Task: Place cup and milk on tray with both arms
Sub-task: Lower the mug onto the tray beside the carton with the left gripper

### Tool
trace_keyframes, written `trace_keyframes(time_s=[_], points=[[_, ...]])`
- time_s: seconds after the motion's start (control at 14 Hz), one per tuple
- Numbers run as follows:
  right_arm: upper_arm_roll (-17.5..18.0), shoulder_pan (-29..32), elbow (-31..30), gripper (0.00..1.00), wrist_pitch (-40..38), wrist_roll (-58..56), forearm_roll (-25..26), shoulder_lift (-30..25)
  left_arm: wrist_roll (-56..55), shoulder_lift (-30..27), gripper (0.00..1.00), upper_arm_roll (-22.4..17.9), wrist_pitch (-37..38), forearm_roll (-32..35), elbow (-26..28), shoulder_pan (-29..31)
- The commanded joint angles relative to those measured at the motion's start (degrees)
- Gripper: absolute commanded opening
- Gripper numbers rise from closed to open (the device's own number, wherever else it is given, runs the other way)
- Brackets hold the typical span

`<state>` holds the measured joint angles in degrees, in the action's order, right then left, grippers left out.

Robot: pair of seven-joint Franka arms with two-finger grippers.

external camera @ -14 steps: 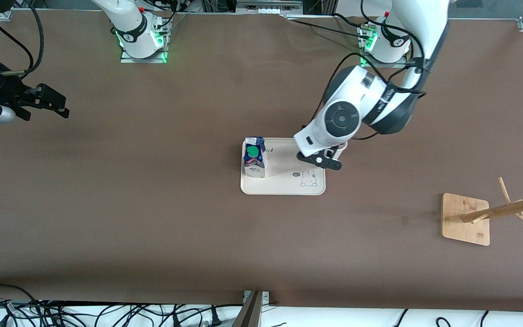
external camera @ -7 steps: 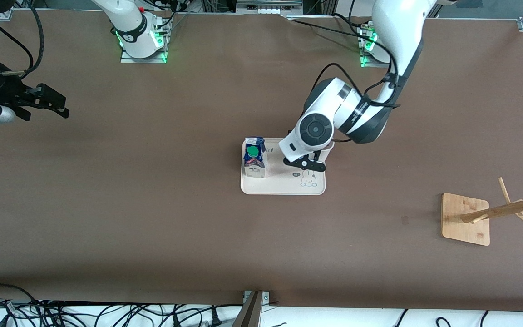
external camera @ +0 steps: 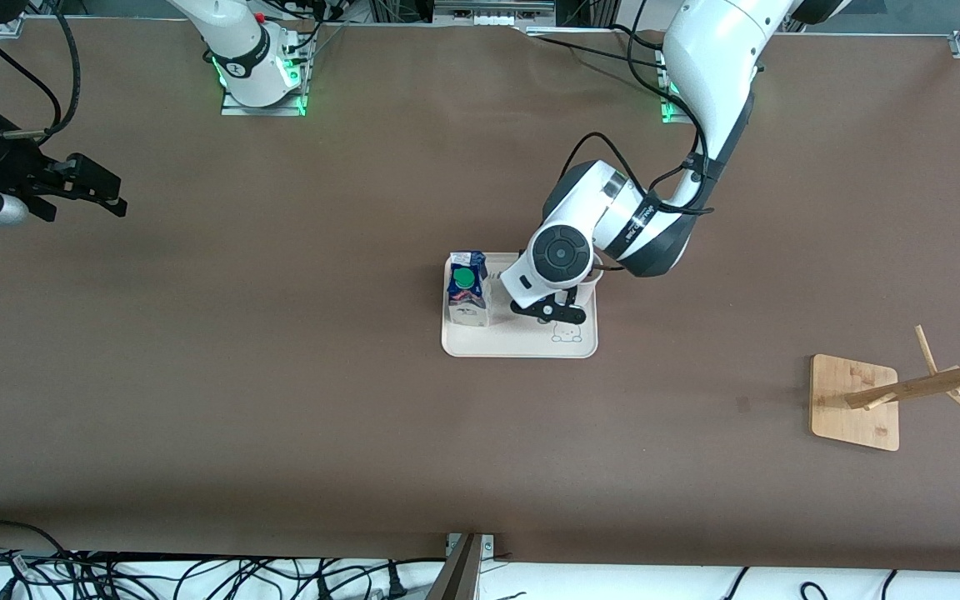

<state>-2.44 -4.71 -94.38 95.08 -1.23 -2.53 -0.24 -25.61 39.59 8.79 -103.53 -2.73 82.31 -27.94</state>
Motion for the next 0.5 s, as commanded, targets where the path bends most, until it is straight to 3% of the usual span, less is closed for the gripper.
trace_keyframes(time_s=[0.0,0.43], points=[[0.60,0.75,1.13,1.00,-1.04,0.00,0.25,0.41,-0.05,2.07,0.00,-0.70,-2.10,0.53,-2.41,-0.88],[0.60,0.75,1.13,1.00,-1.04,0.00,0.25,0.41,-0.05,3.12,0.00,-0.70,-4.57,-0.44,-2.24,-0.88]])
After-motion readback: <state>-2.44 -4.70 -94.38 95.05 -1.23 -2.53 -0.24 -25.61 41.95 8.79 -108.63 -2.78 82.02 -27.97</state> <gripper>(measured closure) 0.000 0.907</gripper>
